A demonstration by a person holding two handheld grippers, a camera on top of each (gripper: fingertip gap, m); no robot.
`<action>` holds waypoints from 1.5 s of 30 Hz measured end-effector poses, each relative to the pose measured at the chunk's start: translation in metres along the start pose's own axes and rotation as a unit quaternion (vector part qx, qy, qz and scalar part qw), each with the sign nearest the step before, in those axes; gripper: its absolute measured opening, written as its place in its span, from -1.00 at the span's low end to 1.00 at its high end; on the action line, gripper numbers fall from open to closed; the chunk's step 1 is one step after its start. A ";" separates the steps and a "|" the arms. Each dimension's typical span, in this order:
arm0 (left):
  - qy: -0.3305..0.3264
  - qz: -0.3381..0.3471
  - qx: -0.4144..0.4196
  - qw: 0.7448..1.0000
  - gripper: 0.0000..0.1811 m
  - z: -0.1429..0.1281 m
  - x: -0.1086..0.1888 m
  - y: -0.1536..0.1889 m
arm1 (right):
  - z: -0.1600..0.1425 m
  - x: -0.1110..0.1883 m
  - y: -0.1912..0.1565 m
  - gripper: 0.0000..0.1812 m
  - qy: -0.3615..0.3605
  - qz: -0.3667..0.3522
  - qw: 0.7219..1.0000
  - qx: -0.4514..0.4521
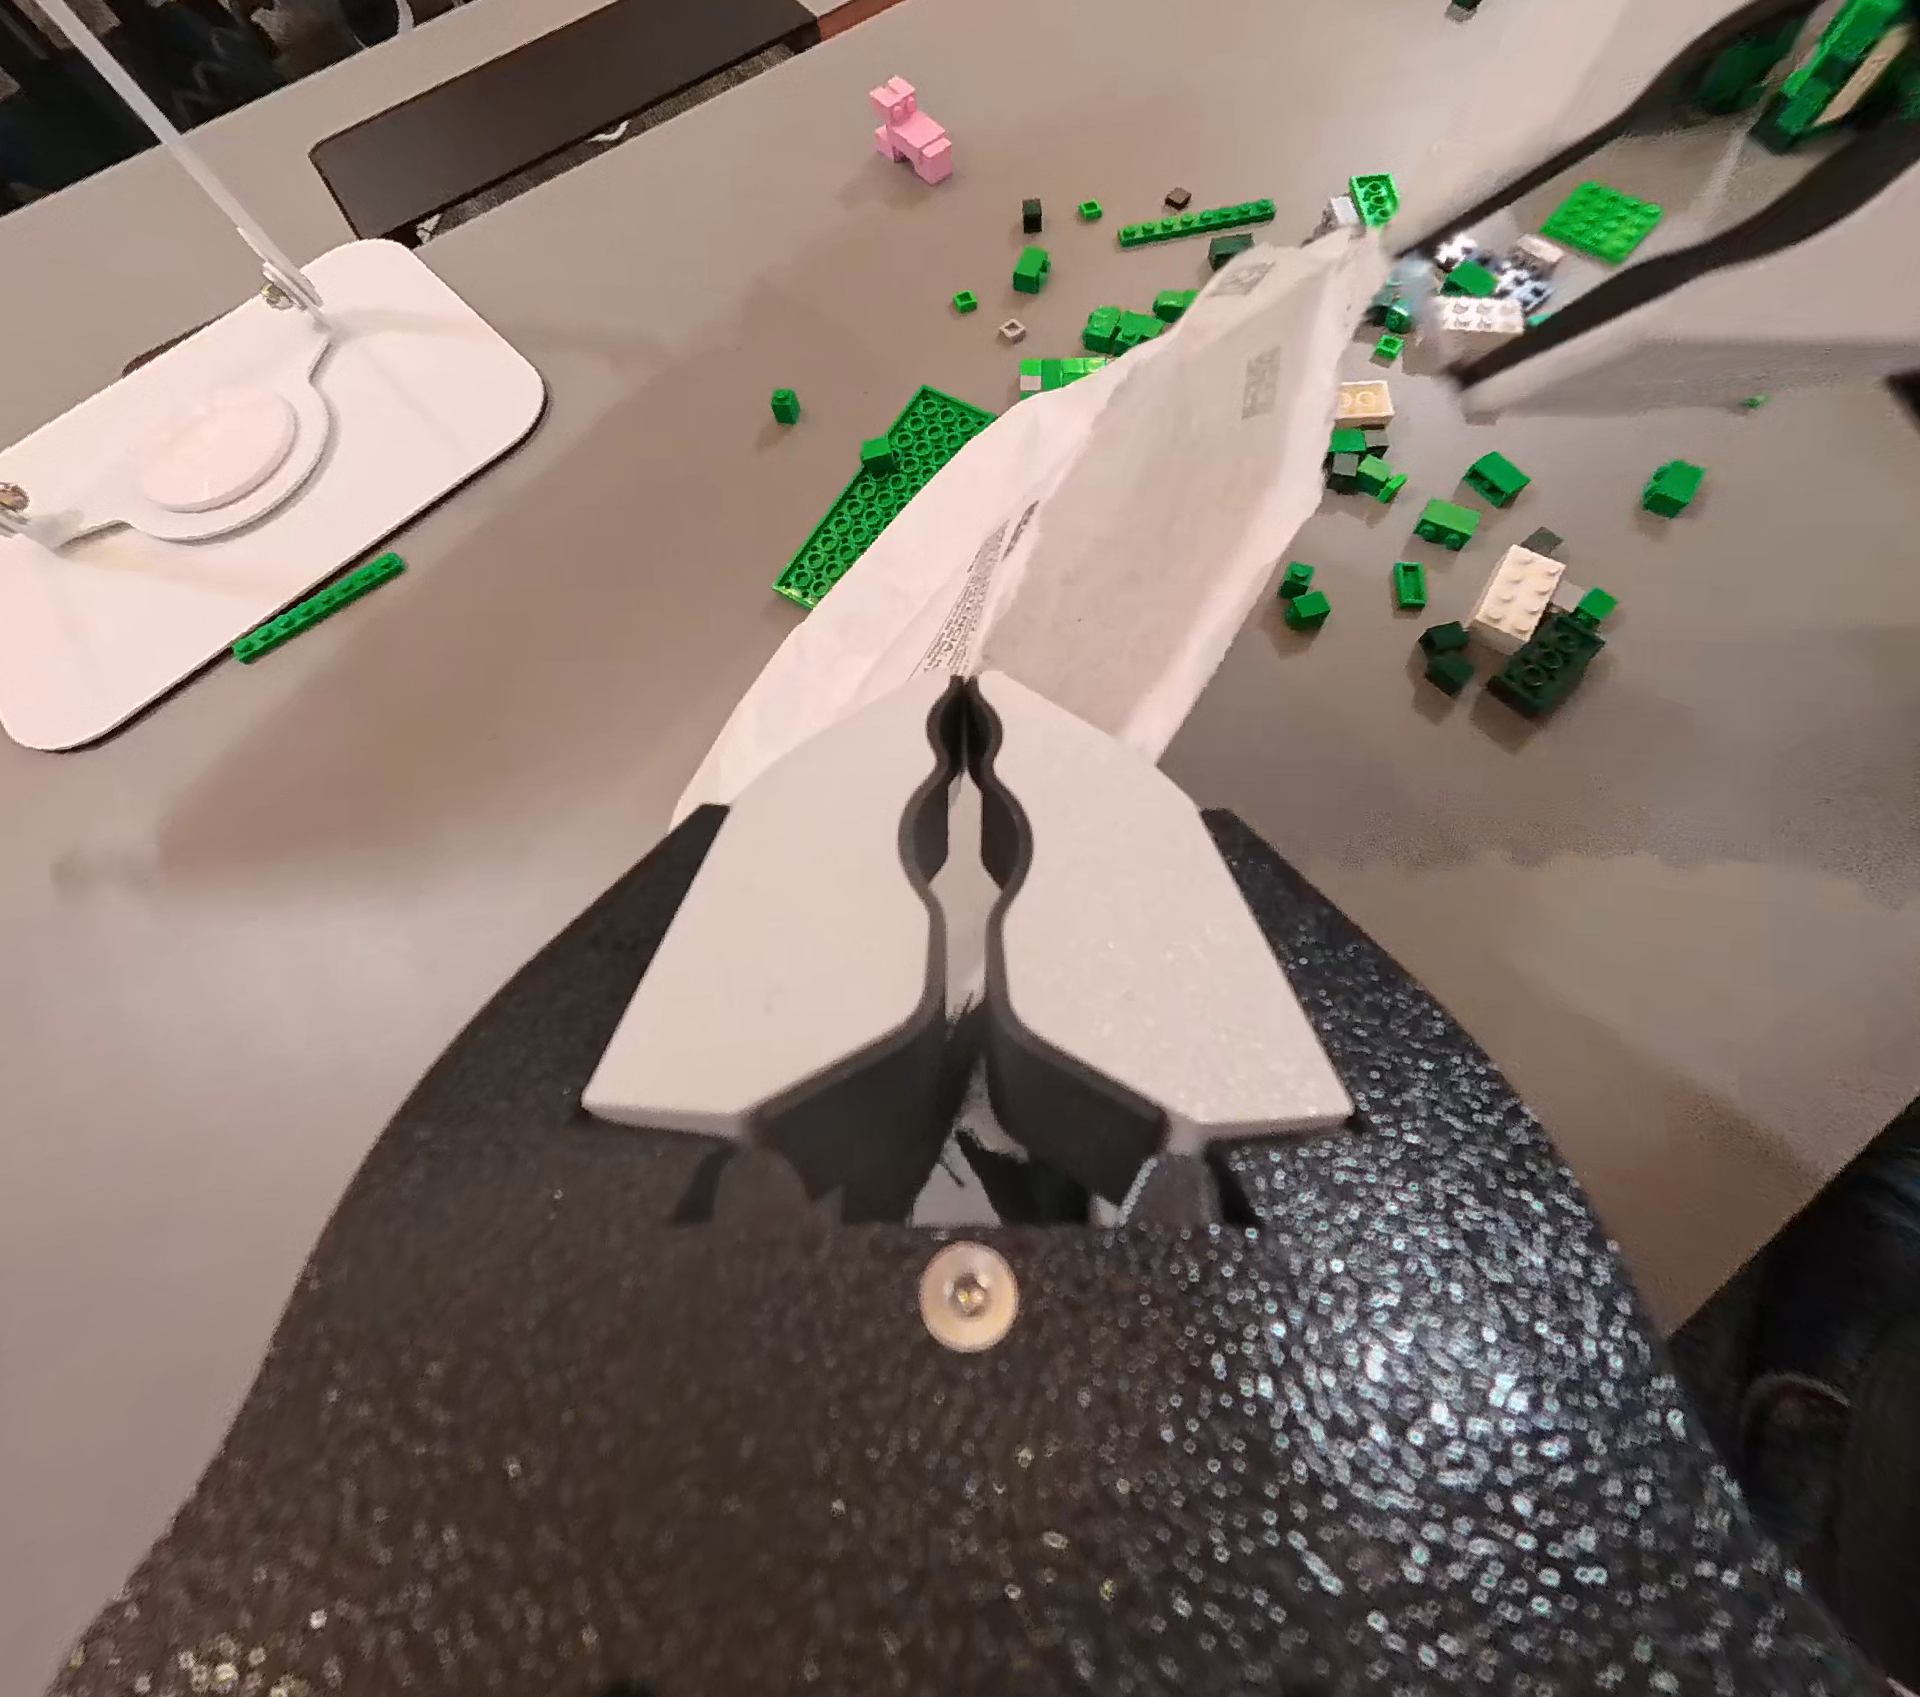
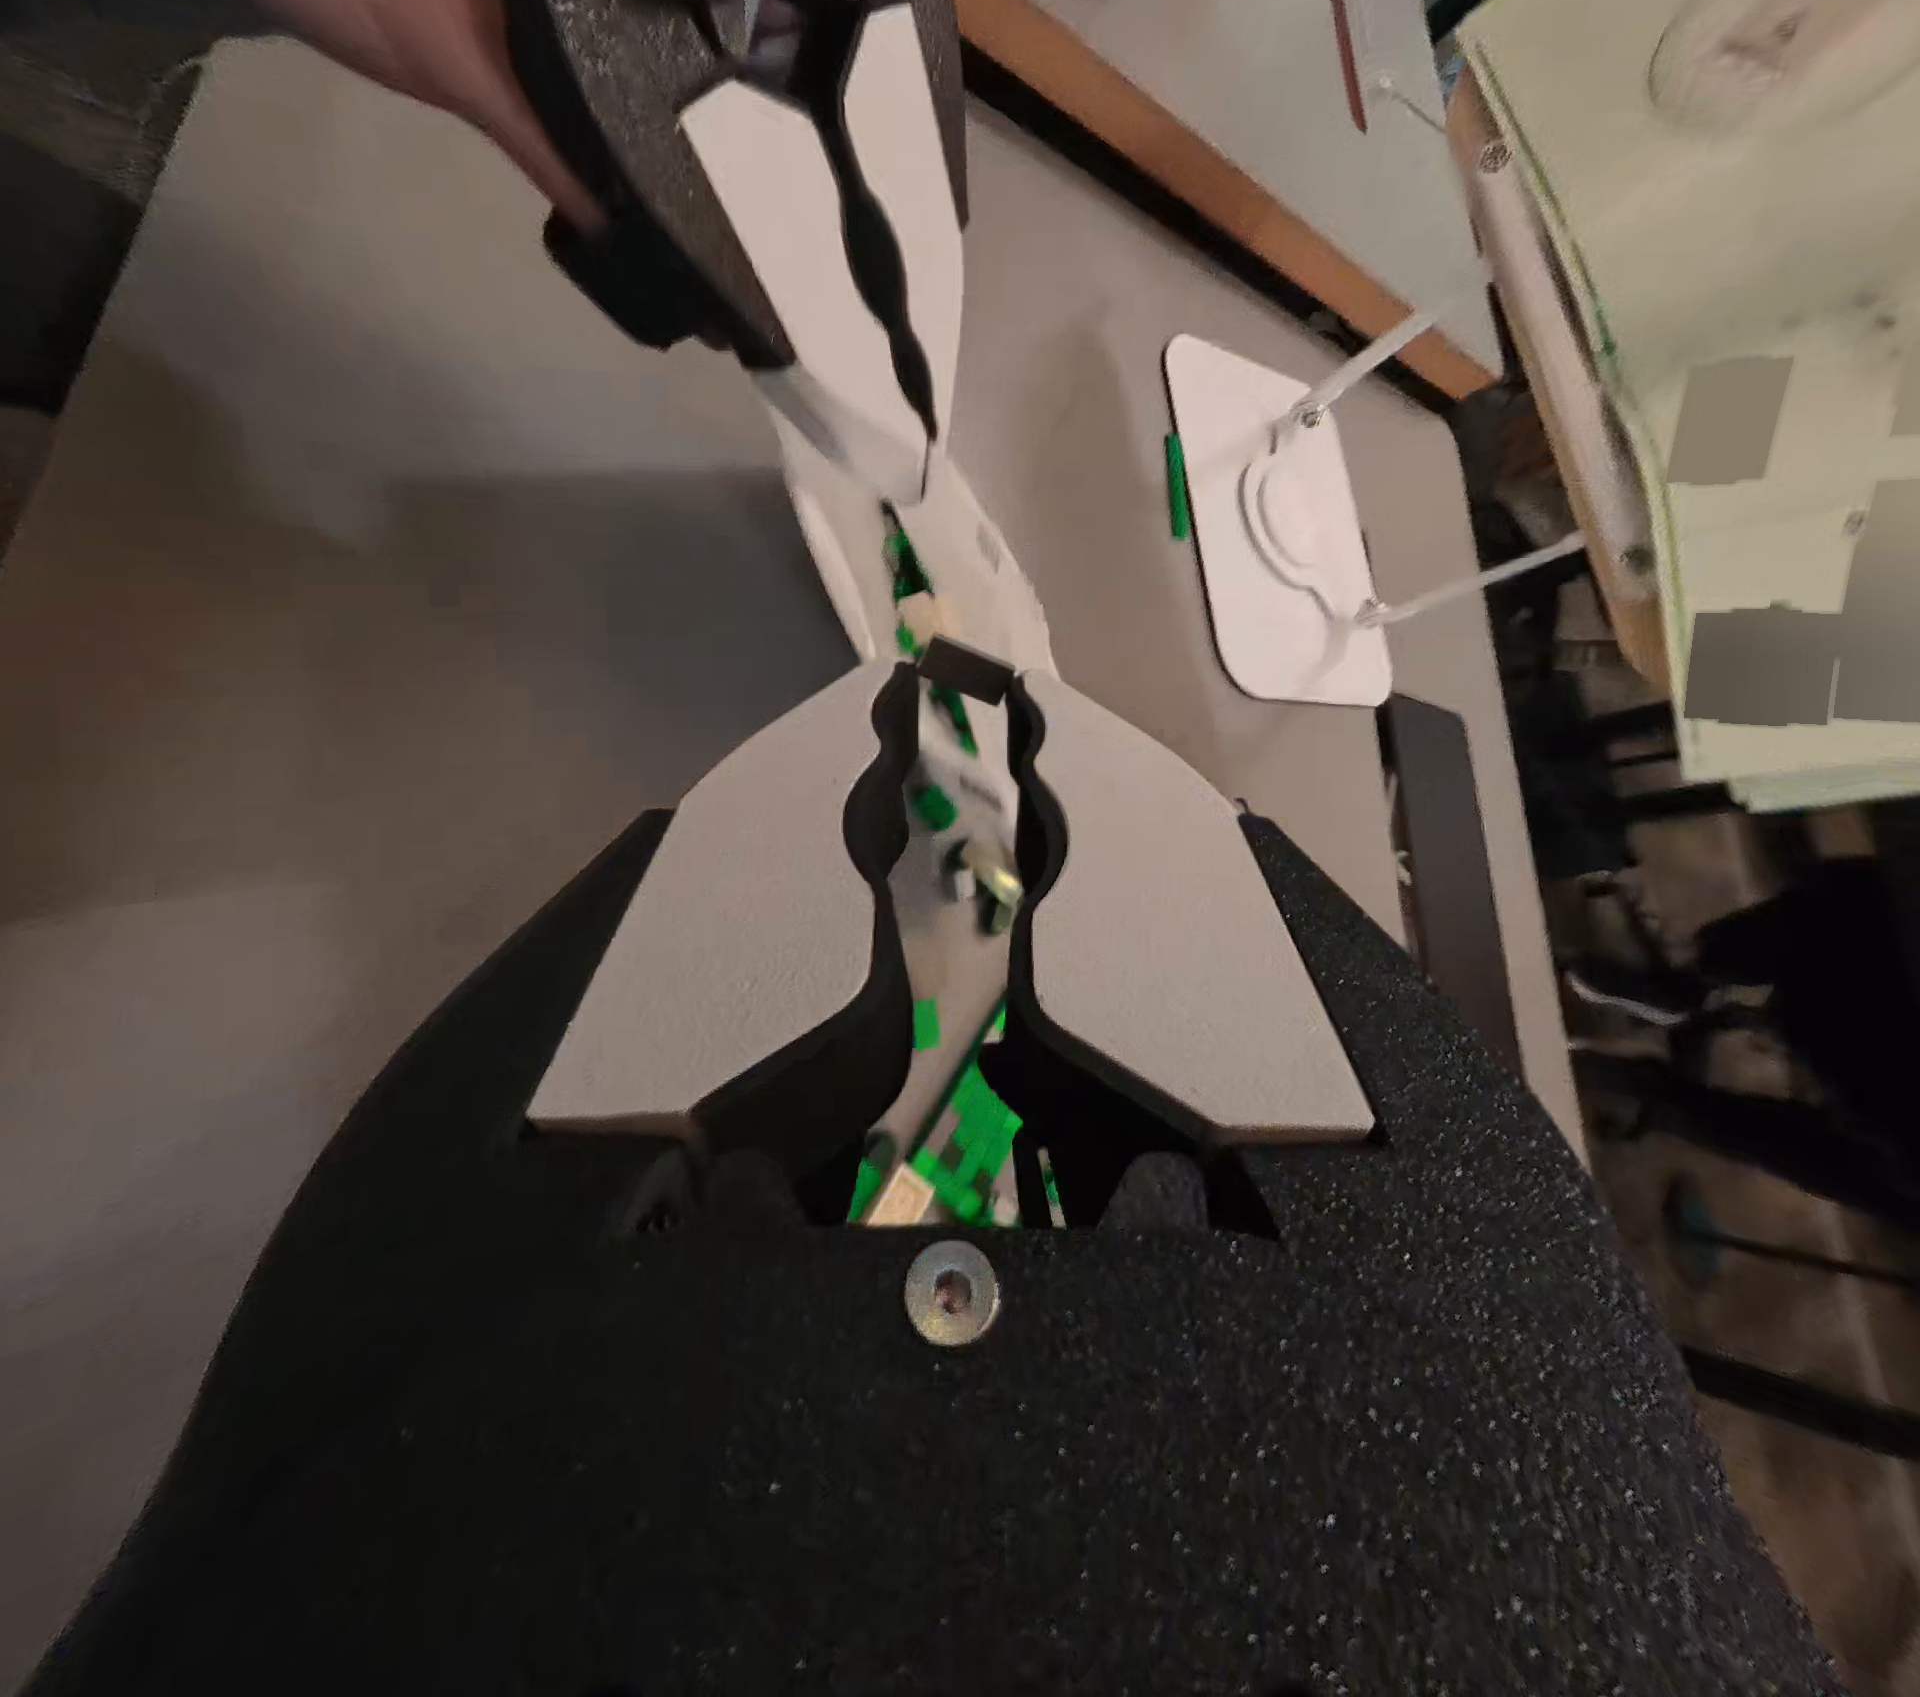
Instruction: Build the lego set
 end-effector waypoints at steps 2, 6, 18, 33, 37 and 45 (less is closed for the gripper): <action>0.002 0.000 0.000 1.000 -1.00 0.000 0.001 -0.001 | 0.006 -0.014 -0.001 -0.82 -0.019 -0.012 1.000 0.017; 0.006 -0.001 0.003 1.000 -1.00 0.000 0.003 -0.002 | 0.006 -0.026 -0.002 -0.82 -0.047 -0.019 0.998 0.029; 0.005 0.002 0.005 1.000 -1.00 -0.001 0.003 -0.004 | -0.013 0.005 -0.006 -0.77 -0.021 -0.053 0.998 -0.005; 0.015 0.042 0.034 0.998 -1.00 -0.008 0.018 -0.027 | -0.148 0.103 -0.007 -0.79 -0.105 -0.166 0.949 -0.245; 0.016 0.042 0.038 0.998 -1.00 -0.009 0.019 -0.030 | -0.166 0.094 -0.017 -0.79 -0.123 -0.087 0.950 -0.273; 0.008 0.038 0.033 0.999 -1.00 -0.009 0.016 -0.027 | -0.181 0.059 -0.034 -0.78 -0.167 0.023 0.951 -0.258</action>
Point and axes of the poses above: each gripper's, where its closed fingertips meet, x back along the fingers, z out of its top, y = z × x across the jaws, the point moved 9 cm from there along x, back along the fingers, and after that the axes turned 2 degrees about -y, right-handed, at the moved point
